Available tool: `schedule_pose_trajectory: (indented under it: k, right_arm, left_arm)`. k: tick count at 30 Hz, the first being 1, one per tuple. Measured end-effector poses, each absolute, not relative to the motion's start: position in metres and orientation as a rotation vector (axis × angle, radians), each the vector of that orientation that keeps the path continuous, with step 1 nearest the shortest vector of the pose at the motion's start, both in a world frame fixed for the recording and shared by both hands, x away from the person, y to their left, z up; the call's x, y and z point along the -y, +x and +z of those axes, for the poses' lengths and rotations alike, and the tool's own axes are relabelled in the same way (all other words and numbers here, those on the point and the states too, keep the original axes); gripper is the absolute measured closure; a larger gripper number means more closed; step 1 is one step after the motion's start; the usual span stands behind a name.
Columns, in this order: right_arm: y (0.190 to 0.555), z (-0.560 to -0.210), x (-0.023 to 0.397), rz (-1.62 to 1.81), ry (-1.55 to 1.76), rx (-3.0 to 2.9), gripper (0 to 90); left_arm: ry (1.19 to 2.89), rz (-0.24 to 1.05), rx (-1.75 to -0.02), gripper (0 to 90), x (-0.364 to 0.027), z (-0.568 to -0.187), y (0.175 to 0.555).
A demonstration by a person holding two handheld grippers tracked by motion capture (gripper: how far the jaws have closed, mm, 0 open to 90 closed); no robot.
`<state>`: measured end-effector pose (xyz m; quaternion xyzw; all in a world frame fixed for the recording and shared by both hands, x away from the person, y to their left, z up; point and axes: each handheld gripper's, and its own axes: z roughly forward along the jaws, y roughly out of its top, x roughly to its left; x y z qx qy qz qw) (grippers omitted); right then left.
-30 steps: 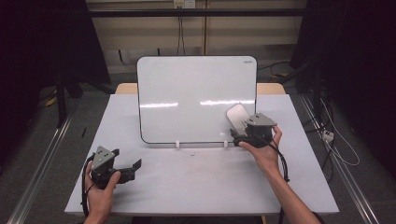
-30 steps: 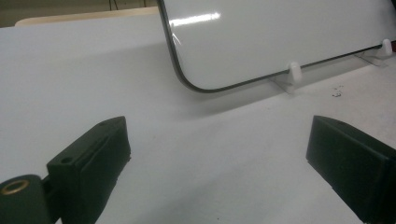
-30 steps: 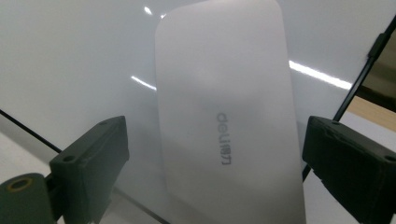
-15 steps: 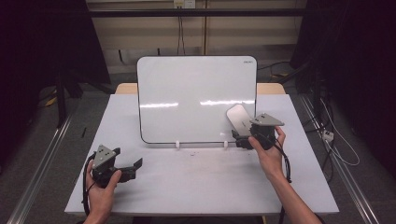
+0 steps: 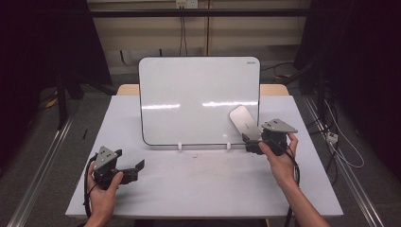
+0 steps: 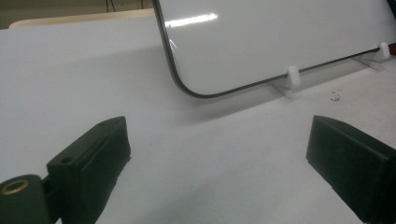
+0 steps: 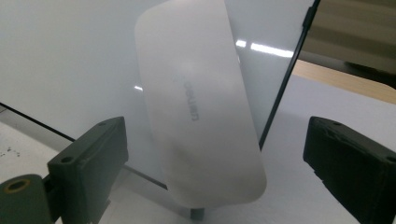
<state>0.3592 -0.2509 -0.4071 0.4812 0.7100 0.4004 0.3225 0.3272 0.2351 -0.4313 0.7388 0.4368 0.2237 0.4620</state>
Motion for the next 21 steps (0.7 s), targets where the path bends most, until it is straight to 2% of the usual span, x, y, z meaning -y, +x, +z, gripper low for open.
schedule_pose_trajectory:
  k: [21]
  right_arm:
    - [0.323, -0.417, 0.271, 1.048, 1.284, -1.822, 7.7]
  left_arm:
    - [1.813, 0.555, -1.082, 6.1, -0.233, -0.432, 0.329]
